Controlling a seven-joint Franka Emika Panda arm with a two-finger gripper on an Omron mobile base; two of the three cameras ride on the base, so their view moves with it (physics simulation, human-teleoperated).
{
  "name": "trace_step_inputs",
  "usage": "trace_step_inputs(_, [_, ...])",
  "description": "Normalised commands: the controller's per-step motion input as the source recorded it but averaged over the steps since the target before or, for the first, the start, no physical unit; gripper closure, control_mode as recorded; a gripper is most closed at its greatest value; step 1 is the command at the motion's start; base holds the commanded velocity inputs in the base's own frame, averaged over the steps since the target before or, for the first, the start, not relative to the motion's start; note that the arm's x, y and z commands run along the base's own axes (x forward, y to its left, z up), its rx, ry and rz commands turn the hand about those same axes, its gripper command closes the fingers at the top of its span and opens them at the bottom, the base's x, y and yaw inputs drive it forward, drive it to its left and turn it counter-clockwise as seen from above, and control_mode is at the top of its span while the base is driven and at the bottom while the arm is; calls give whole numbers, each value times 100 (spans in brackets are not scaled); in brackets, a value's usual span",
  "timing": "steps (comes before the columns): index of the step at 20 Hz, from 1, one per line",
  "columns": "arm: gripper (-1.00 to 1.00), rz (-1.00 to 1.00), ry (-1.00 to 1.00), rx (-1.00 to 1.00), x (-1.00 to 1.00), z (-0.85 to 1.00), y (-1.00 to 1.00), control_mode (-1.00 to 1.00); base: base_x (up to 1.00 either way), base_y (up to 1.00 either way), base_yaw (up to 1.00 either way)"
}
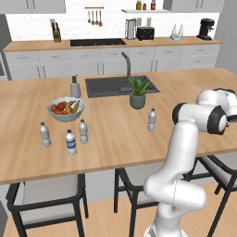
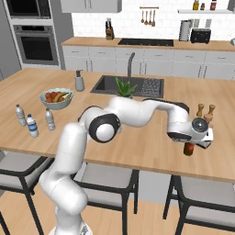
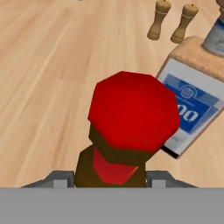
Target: Move the plastic bottles in the middle to the plastics group, and the glass bottles in the middle to the glass group.
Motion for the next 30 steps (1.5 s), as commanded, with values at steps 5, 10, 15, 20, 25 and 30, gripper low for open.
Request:
trace_step_inputs(5, [100, 0, 0, 0, 1, -42, 0, -100, 0, 0, 0])
trace_step_inputs(10, [100, 0, 0, 0, 0, -16, 0, -100, 0, 0, 0])
trace_step_inputs(15, [-100, 0, 0, 0, 0, 1, 0, -100, 0, 0, 0])
trace_step_inputs(20, [-100, 0, 0, -3, 0, 9, 2, -100, 0, 0, 0])
trace_step_inputs(25, [-100, 0, 0, -2, 0, 8, 9, -100, 0, 0, 0])
trace_step_inputs(30, [-100, 0, -1, 0, -9, 42, 4, -100, 0, 0, 0])
